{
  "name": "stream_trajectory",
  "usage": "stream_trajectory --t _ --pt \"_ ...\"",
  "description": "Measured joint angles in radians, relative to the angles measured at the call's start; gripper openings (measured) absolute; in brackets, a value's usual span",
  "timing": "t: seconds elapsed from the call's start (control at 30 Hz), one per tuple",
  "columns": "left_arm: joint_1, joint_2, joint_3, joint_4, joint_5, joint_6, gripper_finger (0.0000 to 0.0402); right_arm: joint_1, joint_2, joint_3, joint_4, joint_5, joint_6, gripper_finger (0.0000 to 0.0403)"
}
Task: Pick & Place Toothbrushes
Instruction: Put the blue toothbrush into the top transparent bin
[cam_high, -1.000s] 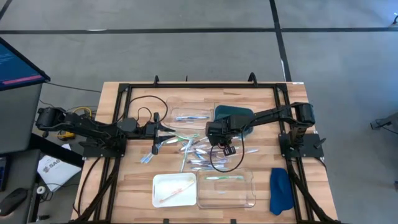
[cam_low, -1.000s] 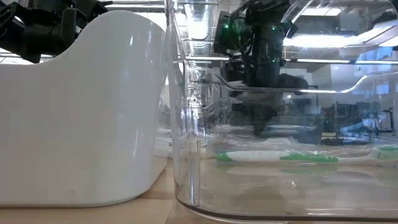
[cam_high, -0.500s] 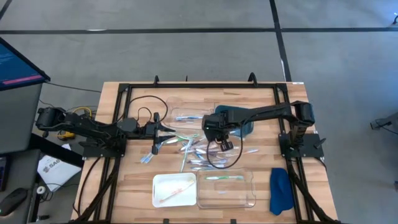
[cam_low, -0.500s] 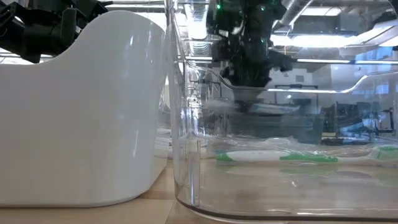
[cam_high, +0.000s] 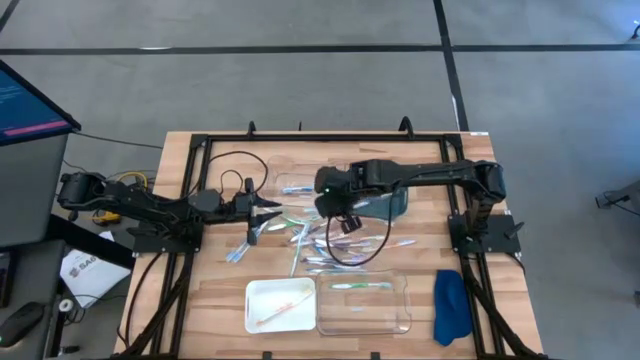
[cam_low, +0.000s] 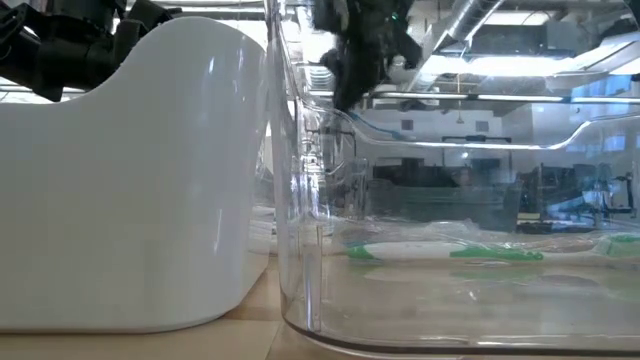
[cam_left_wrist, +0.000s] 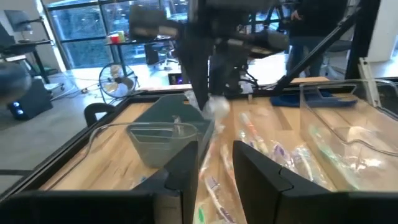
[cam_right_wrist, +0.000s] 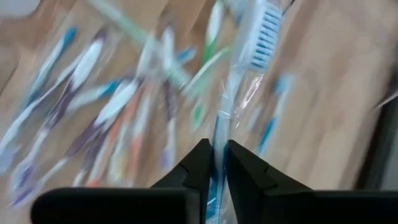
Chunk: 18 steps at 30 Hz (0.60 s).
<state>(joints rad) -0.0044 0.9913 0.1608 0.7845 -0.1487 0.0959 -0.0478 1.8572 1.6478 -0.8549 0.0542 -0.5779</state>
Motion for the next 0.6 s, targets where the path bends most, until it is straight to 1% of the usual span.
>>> stream_trajectory --t 0.1,0.27,0.37,0.47,0.53,0.6 --pt "0.000 0.000 0.000 0.000 0.001 0.000 0.0094 -0.009 0.000 0.014 0.079 -0.001 -0.051 0.0043" --pt "0.000 0.000 0.000 0.000 0.002 -0.004 0.0094 -0.044 0.000 0.014 0.166 -0.012 -0.118 0.0014" --pt "0.000 0.000 0.000 -0.002 0.010 -0.023 0.0094 -0.089 0.005 0.014 0.206 -0.100 -0.117 0.0014" --pt "-0.002 0.000 0.000 -0.003 0.053 -0.021 0.0094 -0.140 0.009 0.013 0.264 -0.195 -0.079 0.0028" --pt "-0.005 -0.001 0.000 -0.003 0.073 -0.013 0.0094 -0.164 0.009 0.014 0.320 -0.211 -0.070 0.0037" --pt "-0.006 -0.002 0.000 -0.003 0.077 -0.008 0.0094 -0.176 0.013 0.014 0.359 -0.210 -0.072 0.0038"
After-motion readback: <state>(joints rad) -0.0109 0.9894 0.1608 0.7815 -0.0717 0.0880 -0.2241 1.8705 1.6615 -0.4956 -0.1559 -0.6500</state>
